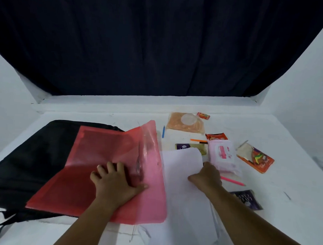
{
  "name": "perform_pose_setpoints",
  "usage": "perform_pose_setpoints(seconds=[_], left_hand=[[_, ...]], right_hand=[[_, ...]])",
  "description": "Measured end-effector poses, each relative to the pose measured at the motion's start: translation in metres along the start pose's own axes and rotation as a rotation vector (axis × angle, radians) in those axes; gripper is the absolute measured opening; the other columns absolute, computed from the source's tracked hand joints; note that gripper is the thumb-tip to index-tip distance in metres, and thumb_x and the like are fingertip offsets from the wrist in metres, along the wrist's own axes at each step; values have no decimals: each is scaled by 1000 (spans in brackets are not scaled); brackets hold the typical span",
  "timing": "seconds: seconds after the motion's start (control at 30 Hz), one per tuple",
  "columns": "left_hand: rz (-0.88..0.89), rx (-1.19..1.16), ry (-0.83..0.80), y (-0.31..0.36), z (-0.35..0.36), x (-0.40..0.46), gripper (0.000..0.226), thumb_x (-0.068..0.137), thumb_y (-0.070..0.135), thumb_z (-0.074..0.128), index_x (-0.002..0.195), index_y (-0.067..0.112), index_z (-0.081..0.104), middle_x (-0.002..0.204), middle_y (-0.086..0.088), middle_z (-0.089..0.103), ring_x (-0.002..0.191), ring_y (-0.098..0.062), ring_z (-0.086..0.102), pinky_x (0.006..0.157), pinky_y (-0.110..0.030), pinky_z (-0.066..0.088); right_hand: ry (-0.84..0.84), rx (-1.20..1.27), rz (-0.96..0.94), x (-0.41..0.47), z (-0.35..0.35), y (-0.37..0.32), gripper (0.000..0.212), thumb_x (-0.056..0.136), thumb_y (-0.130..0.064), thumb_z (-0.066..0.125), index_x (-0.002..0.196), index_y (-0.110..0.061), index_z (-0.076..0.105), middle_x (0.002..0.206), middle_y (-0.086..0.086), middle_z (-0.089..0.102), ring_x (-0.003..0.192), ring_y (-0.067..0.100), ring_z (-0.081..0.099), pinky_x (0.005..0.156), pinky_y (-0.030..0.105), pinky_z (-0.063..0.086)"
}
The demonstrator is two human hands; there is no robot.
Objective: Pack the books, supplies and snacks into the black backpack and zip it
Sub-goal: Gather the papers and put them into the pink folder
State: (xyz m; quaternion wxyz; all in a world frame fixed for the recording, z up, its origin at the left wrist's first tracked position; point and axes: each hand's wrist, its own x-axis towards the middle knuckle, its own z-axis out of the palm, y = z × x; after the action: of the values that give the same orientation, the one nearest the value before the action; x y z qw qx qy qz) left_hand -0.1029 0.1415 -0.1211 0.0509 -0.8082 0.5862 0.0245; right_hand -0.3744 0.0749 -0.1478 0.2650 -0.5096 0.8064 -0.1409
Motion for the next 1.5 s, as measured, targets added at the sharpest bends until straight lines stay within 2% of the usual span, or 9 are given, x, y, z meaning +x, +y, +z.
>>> perform_pose_setpoints(seconds=[0.2,0.43,0.57,0.73,0.83,0.97,1.13,1.37,1.5], left_hand=[[6,-68,68,-3,8,-4,118,45,107,28,136,34,35,144,-6,40,139,-39,29,109,-56,22],[13,-57,96,-2,8,-7,115,48,105,30,140,37,34,146,-6,38,141,-40,26,109,-57,20],[17,-61,117,-2,10,-6,111,48,104,31,136,36,41,139,-5,43,135,-39,31,107,-56,23],[34,-67,141,-4,14,-5,109,49,104,31,132,36,44,138,-6,44,135,-40,32,106,-57,24],[43,-75,142,-6,14,-6,110,50,104,29,135,35,42,142,-6,42,137,-40,29,108,-57,23],[85,-112,192,-6,20,-8,117,49,105,30,139,32,45,147,-10,41,141,-43,25,111,-59,19],[133,-164,160,-6,21,-12,119,51,106,28,145,35,38,156,-9,32,147,-42,16,117,-57,11],[197,-199,104,-1,14,-16,106,53,97,37,141,38,37,158,-5,30,148,-40,14,118,-56,10],[269,-200,55,22,12,-24,96,61,83,58,141,36,36,161,-6,24,149,-39,11,119,-57,9]], right_hand=[[-116,283,-147,-13,-14,4,26,80,-20,77,98,-20,59,97,-2,67,84,17,64,63,26,55],[-485,359,-344,-35,-38,14,74,86,-11,70,140,-43,31,109,-25,56,91,-1,60,60,10,49],[-481,278,-407,-44,-44,12,81,91,-4,58,149,-45,17,118,-27,45,94,-6,53,64,9,50],[-430,372,-257,-50,-42,15,43,94,-10,59,130,-30,46,119,-11,59,89,-1,56,65,13,46],[-431,373,-212,-58,-40,19,43,96,-13,57,136,-27,49,112,-14,62,92,0,58,67,15,47],[-379,245,-299,-72,-50,11,48,102,-16,47,145,-33,33,132,-11,50,99,3,50,69,11,43],[-66,264,-322,-77,-94,-2,55,98,-8,46,150,-23,35,142,3,50,126,26,49,100,33,39],[477,467,-407,-91,-170,-12,48,95,-2,46,139,-20,46,116,-2,55,103,20,53,86,30,38],[495,761,-384,-101,-176,-21,45,90,1,49,125,-28,56,104,-9,64,90,10,62,78,25,45]])
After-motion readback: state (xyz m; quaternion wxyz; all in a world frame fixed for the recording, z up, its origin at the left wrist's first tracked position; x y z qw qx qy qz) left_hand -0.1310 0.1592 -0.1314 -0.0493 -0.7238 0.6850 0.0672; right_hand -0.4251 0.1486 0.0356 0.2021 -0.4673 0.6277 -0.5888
